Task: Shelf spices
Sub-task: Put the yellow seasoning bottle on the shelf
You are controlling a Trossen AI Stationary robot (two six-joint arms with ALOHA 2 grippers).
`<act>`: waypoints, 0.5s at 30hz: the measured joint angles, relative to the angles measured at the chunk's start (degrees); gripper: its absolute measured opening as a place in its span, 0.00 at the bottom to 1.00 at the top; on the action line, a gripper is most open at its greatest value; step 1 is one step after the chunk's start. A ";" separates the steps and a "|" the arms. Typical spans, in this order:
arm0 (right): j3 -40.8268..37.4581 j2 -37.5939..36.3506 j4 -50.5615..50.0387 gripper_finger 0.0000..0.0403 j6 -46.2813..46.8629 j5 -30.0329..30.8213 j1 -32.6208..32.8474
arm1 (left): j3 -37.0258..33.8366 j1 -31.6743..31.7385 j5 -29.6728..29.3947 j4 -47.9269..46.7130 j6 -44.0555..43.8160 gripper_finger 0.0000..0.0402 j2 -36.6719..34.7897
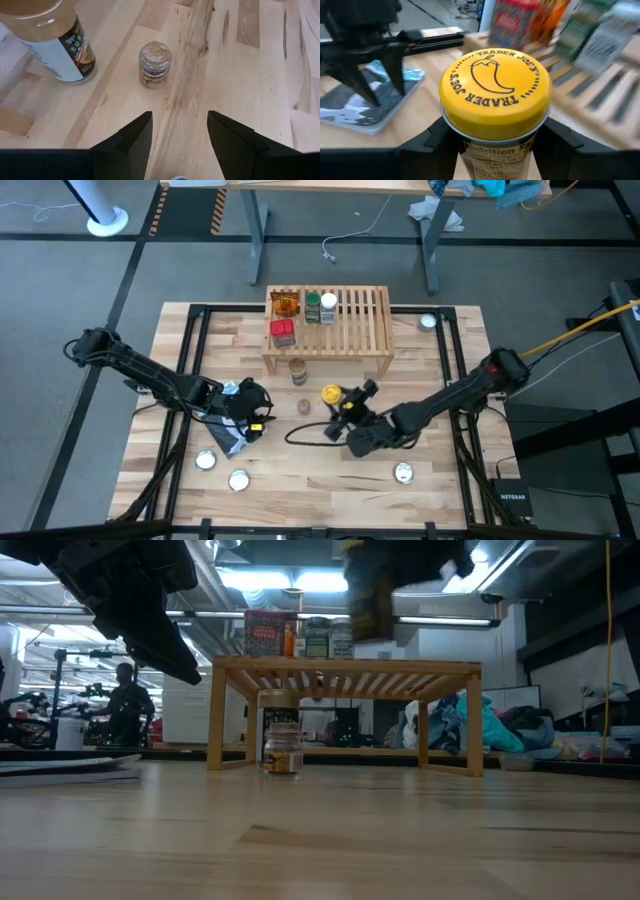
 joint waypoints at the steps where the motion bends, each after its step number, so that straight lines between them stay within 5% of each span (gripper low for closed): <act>1: 0.00 -1.45 -1.62 0.51 -1.38 0.47 -0.03 | 0.00 0.00 0.00 -0.06 0.01 0.45 -0.01; 5: 0.00 -8.22 -6.61 0.51 -7.07 -1.56 -2.59 | 0.00 0.00 0.01 -0.04 0.00 0.45 -0.01; 15: 0.00 -23.93 -8.79 0.51 -26.94 -22.42 -16.80 | 0.00 0.01 0.00 -0.07 0.01 0.45 0.00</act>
